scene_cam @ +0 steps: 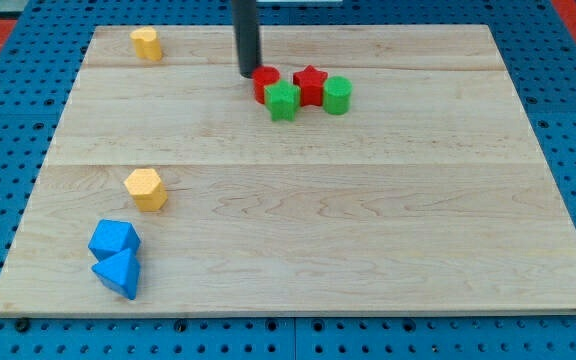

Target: Push the yellow hexagon to the top center

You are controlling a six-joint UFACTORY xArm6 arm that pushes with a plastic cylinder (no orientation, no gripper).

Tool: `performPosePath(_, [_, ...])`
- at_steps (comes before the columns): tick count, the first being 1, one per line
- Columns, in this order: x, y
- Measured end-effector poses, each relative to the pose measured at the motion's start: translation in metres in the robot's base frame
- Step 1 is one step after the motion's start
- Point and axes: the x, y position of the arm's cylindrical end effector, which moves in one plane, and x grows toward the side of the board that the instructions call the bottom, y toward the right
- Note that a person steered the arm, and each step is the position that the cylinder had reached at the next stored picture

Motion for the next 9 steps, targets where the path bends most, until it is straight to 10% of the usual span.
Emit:
performPosePath(3, [0.094, -0.04])
performPosePath(5, [0.235, -0.044])
performPosePath(9, [0.217, -0.129])
